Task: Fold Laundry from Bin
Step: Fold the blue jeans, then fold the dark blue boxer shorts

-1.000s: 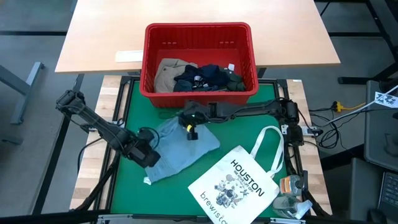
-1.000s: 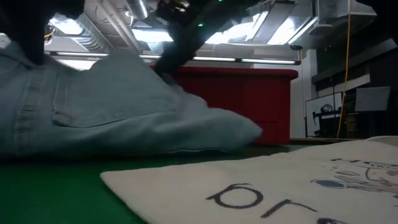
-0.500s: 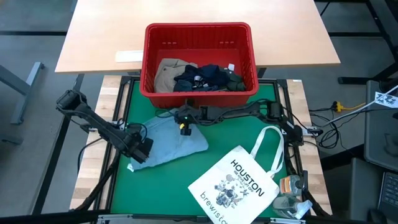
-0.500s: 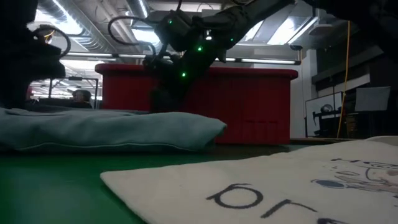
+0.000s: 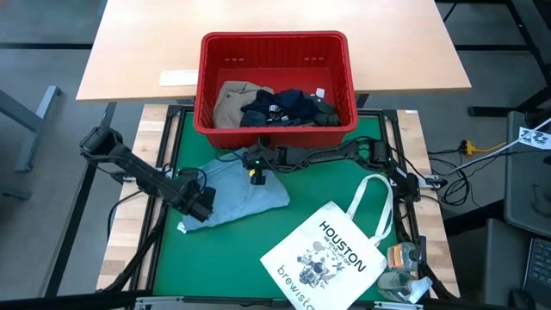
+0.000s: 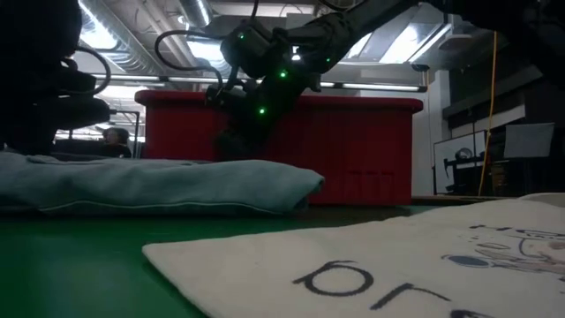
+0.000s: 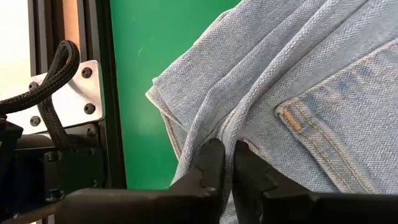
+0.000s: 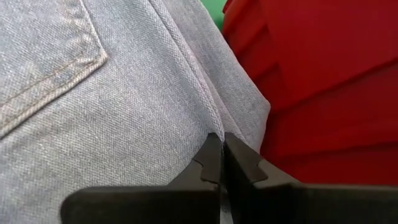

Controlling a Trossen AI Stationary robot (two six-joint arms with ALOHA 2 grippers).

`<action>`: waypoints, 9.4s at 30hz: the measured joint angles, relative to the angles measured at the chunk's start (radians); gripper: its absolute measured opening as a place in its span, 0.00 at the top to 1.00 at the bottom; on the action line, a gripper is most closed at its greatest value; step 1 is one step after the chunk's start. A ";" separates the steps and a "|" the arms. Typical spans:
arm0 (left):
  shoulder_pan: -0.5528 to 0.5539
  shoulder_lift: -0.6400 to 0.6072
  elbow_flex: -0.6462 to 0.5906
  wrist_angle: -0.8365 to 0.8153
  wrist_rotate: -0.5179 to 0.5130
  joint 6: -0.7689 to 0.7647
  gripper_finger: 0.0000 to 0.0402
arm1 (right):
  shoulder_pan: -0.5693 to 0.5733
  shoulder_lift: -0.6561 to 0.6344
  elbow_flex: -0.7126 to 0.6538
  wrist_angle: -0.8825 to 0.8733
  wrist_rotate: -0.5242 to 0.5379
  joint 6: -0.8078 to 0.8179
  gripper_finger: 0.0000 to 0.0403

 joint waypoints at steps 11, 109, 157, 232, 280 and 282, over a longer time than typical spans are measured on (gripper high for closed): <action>0.043 0.000 0.003 -0.012 0.061 0.040 0.72 | -0.001 0.000 0.004 -0.020 0.039 0.000 0.79; -0.109 0.000 0.112 0.537 -0.204 0.369 0.73 | 0.048 -0.123 0.017 -0.523 -0.283 0.063 0.70; -0.082 0.000 -0.010 0.550 -0.276 0.263 0.73 | 0.021 -0.036 0.178 -0.475 -0.164 0.047 0.93; -0.157 0.265 0.170 0.651 -0.103 0.543 0.73 | 0.221 -0.043 0.016 -0.682 -0.488 0.225 0.60; 0.089 0.123 0.170 0.804 -0.255 0.735 0.73 | -0.627 -0.277 0.489 -0.884 -0.441 0.030 0.60; 0.099 0.123 0.170 0.803 -0.254 0.735 0.73 | -0.651 -0.249 0.466 -0.855 -0.455 0.037 0.60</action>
